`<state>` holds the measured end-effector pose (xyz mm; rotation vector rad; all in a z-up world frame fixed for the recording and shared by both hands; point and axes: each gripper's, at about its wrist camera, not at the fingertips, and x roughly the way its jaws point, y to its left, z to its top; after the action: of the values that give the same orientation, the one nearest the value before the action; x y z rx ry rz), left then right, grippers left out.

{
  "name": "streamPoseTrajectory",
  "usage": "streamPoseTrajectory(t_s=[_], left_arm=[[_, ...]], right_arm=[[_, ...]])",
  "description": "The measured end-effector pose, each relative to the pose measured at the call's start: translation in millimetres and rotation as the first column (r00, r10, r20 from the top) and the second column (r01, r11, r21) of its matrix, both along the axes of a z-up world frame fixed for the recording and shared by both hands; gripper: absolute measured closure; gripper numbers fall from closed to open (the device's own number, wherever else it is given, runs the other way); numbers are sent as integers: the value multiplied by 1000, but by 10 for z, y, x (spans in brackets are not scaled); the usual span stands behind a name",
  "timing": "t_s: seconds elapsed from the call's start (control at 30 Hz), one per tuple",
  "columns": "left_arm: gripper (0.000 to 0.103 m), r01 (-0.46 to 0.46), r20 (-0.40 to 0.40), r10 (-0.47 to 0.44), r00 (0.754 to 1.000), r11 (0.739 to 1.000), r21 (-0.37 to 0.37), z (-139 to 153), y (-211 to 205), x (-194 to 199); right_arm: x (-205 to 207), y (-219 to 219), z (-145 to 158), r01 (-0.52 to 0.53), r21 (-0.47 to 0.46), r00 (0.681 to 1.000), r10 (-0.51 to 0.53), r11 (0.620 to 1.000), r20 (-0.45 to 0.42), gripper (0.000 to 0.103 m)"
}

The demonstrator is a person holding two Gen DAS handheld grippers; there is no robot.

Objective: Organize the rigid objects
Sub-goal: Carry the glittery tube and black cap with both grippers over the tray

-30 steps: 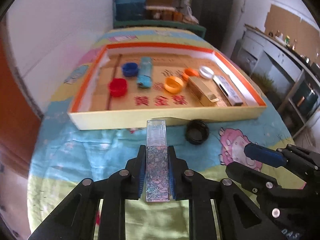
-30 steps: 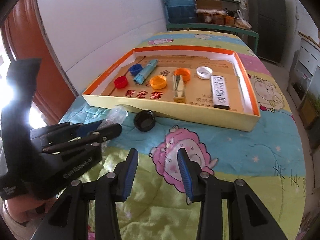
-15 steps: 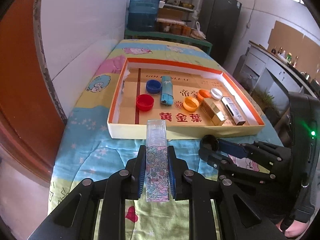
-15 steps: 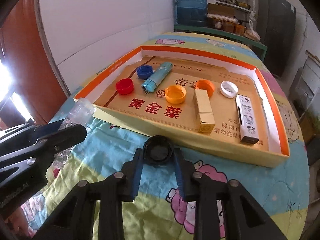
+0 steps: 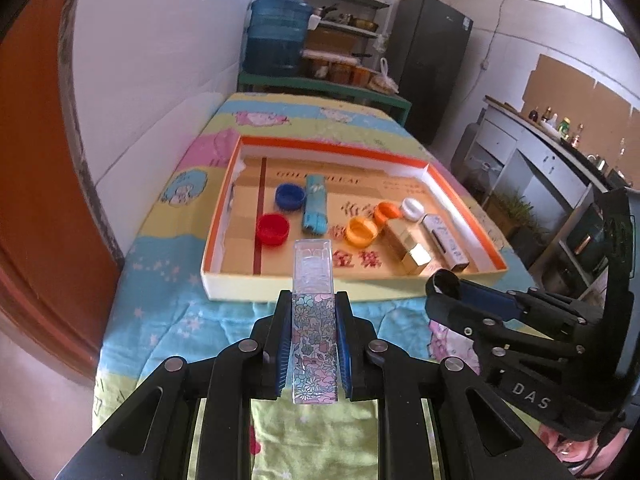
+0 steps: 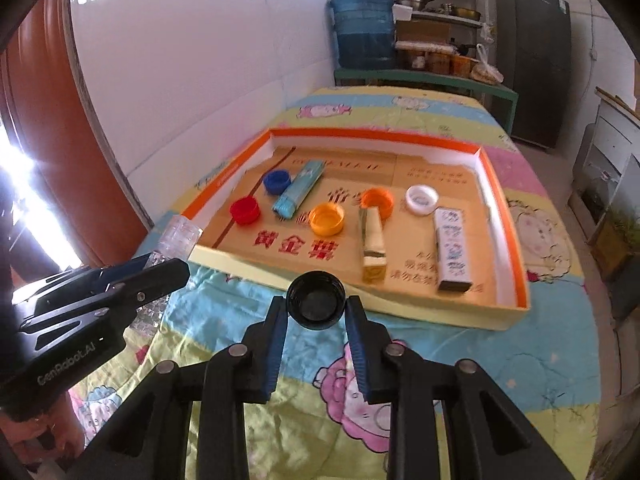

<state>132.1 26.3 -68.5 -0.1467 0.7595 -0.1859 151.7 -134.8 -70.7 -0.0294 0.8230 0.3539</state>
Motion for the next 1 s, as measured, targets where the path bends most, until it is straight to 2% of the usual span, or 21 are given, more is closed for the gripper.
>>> streamPoseTrajectory(t_s=[0.43,1.0], left_arm=[[83,50,100,-54,994,998,41,450,-225,344],[83,68,136,-80,987,994,87,694,-528,900]], right_arm=[[204,-326,391,60,3,994,-60,998,87,73],[592,-486,615,81,-34,987,-76,996,140,73]])
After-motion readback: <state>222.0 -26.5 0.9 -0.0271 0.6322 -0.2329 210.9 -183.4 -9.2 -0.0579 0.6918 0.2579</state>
